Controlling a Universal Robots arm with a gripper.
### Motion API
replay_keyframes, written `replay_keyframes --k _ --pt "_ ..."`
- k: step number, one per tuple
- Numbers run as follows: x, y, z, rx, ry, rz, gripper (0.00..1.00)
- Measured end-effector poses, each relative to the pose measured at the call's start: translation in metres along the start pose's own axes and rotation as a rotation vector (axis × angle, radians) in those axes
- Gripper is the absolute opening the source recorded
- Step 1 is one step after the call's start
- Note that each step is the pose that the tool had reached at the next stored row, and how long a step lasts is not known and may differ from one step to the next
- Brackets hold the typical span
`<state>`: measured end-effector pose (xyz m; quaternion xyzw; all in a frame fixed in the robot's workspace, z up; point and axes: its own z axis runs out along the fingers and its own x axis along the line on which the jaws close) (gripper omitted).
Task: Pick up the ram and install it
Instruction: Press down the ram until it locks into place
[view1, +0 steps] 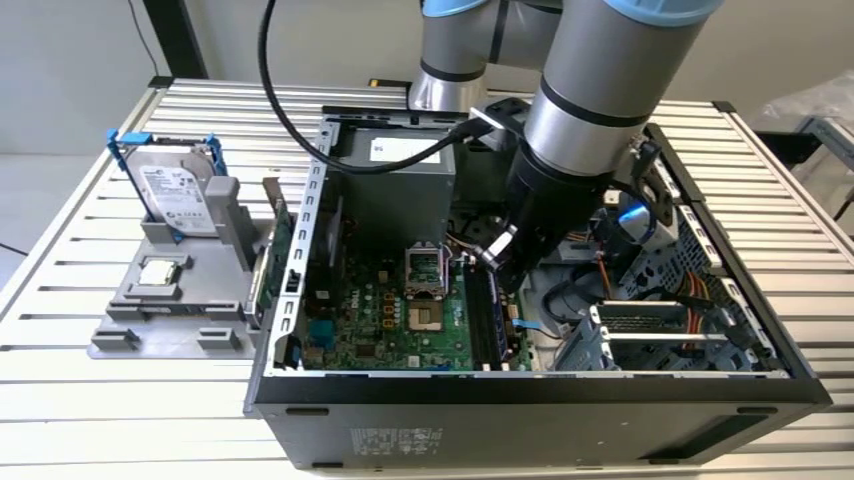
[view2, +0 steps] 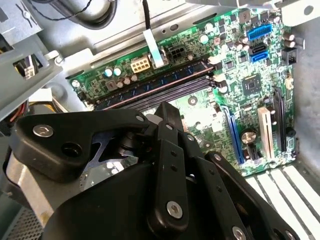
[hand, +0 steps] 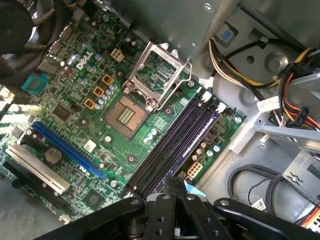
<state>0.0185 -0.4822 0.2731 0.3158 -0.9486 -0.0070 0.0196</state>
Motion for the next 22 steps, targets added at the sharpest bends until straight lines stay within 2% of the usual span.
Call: replay_keyframes --k 22 --pt "-0.0007 0.0009 0.0001 0.0053 0.0041 -0.170 0.00"
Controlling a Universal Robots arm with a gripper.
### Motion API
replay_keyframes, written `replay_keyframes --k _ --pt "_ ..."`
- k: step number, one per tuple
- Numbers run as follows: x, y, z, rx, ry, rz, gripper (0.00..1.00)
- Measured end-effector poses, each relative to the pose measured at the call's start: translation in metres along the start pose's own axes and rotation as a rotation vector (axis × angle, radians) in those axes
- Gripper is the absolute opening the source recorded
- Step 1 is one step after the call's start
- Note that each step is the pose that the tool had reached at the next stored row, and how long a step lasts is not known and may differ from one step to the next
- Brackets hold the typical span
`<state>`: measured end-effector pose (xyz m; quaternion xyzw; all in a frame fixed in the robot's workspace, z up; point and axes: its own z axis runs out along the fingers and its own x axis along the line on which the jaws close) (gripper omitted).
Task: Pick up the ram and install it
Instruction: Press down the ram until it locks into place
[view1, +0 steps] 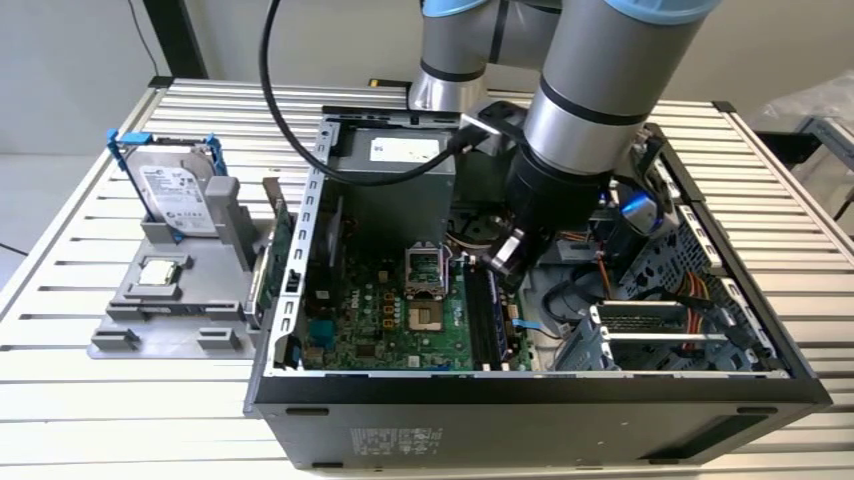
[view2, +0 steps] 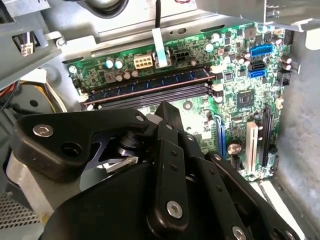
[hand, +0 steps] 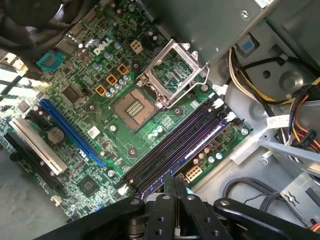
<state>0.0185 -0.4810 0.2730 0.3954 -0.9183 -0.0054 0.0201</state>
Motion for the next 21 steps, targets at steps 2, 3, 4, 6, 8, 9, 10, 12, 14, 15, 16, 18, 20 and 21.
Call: replay_keyframes --k 2,3,4,6,8,9,10,12,14,15,16,18,20,21 --pt "-0.0003 0.0003 0.0000 0.0006 0.0005 -0.019 0.00" --pt "-0.0005 0.0004 0.0001 0.0008 0.0007 -0.029 0.00" --pt "-0.0007 0.0006 0.0001 0.0011 0.0009 -0.039 0.00" --pt "-0.0010 0.0009 0.0001 0.0017 0.0013 -0.058 0.00" --pt "-0.0013 0.0013 0.0002 0.0025 0.0019 -0.079 0.00" --pt "-0.0015 0.0014 0.0002 0.0028 0.0022 -0.090 0.00" --pt "-0.0017 0.0016 0.0002 0.0031 0.0025 -0.101 0.00" --pt "-0.0020 0.0019 0.0002 0.0038 0.0029 -0.122 0.00" --pt "-0.0024 0.0022 0.0002 0.0045 0.0035 -0.142 0.00" --pt "-0.0025 0.0024 0.0002 0.0048 0.0038 -0.153 0.00" --pt "-0.0027 0.0025 0.0002 0.0052 0.0041 -0.163 0.00" --pt "-0.0030 0.0029 0.0003 0.0058 0.0046 -0.182 0.00" --pt "-0.0034 0.0032 0.0004 0.0063 0.0050 -0.201 0.00" --pt "-0.0035 0.0033 0.0004 0.0066 0.0052 -0.210 0.00"
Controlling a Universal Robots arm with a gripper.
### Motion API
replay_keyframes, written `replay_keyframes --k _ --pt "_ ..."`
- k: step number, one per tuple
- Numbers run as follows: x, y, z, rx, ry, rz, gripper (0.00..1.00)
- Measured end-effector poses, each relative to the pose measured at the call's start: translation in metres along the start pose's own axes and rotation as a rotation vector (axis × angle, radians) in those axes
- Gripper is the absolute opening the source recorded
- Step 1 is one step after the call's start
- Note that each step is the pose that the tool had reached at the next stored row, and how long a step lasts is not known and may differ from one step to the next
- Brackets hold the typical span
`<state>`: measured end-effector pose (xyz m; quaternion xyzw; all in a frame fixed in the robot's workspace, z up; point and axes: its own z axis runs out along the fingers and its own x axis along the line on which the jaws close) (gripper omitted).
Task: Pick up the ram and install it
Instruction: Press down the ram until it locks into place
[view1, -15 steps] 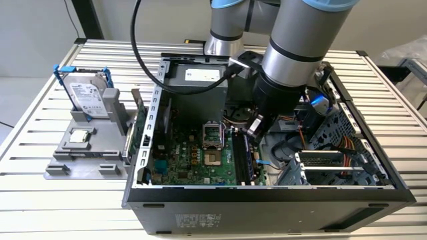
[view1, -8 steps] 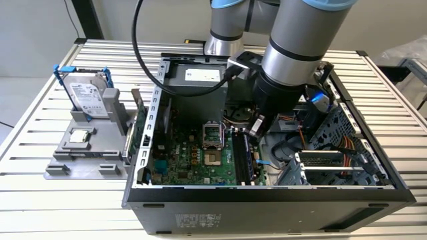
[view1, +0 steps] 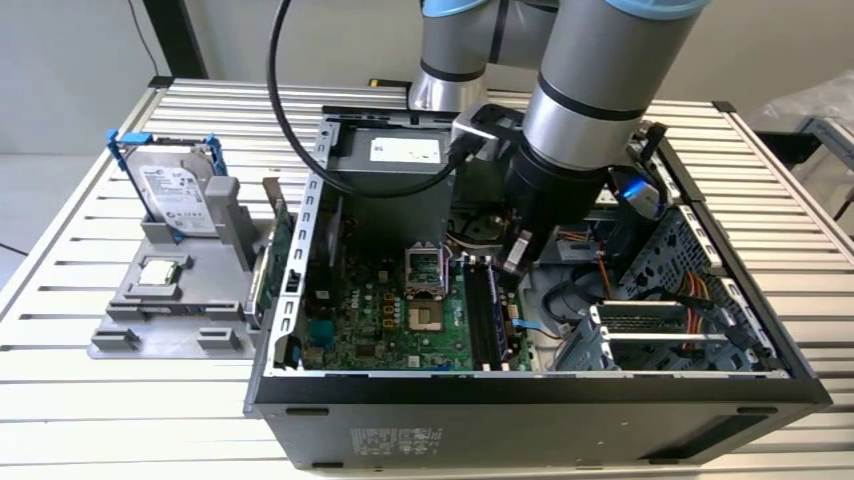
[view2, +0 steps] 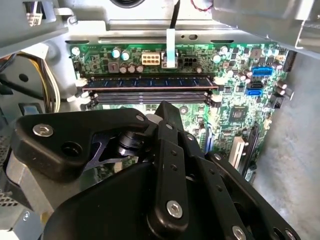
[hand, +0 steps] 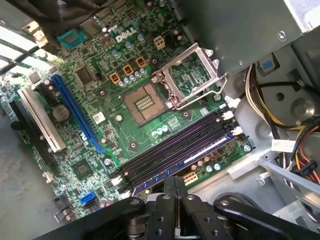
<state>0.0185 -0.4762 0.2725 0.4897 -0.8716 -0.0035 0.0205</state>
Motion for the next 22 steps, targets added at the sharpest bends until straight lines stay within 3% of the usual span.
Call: replay_keyframes --k 22 --pt "-0.0033 0.0020 0.0005 0.0059 0.0040 -0.209 0.00"
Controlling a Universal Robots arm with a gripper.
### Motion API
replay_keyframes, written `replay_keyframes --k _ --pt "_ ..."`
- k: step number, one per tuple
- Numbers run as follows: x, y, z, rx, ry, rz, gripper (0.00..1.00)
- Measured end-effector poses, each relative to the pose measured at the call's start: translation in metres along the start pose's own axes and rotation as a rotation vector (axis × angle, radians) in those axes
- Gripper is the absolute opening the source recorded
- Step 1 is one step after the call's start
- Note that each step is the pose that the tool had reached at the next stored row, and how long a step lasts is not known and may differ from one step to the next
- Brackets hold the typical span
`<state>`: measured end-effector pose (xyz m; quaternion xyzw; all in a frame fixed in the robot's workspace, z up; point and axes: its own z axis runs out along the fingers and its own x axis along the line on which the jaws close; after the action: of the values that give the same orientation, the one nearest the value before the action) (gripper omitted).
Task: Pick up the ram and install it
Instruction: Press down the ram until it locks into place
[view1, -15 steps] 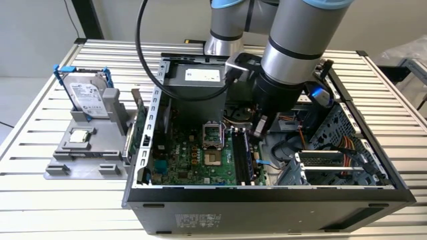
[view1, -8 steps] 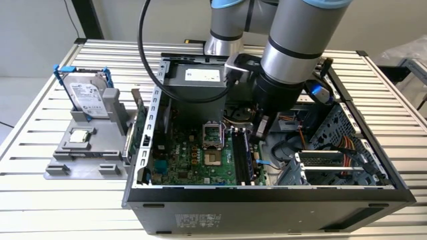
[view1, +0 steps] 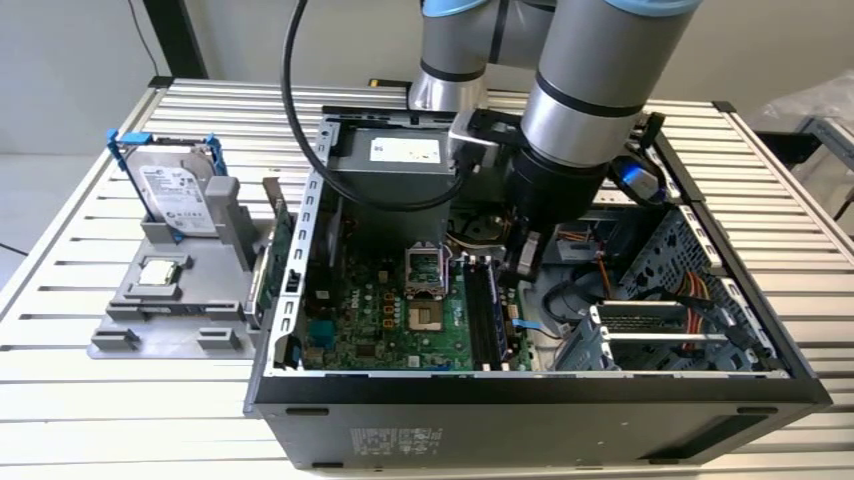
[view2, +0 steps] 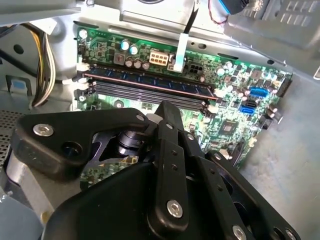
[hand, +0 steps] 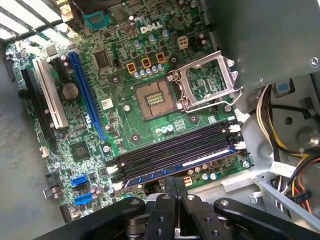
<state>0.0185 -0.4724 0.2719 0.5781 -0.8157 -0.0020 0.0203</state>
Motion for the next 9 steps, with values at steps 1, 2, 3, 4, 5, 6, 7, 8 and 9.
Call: replay_keyframes --k 1,2,3,4,5,6,7,8,9 --pt "-0.0002 0.0001 0.0000 0.0003 0.0001 -0.010 0.00" --pt "-0.0003 0.0001 0.0001 0.0005 0.0003 -0.020 0.00" --pt "-0.0004 0.0001 0.0001 0.0008 0.0005 -0.031 0.00" --pt "-0.0005 0.0002 0.0001 0.0011 0.0007 -0.042 0.00" --pt "-0.0006 0.0002 0.0001 0.0014 0.0009 -0.052 0.00" --pt "-0.0008 0.0003 0.0001 0.0017 0.0011 -0.064 0.00" --pt "-0.0009 0.0003 0.0001 0.0020 0.0013 -0.074 0.00" --pt "-0.0011 0.0004 0.0001 0.0024 0.0017 -0.085 0.00" --pt "-0.0012 0.0004 0.0001 0.0027 0.0019 -0.096 0.00"
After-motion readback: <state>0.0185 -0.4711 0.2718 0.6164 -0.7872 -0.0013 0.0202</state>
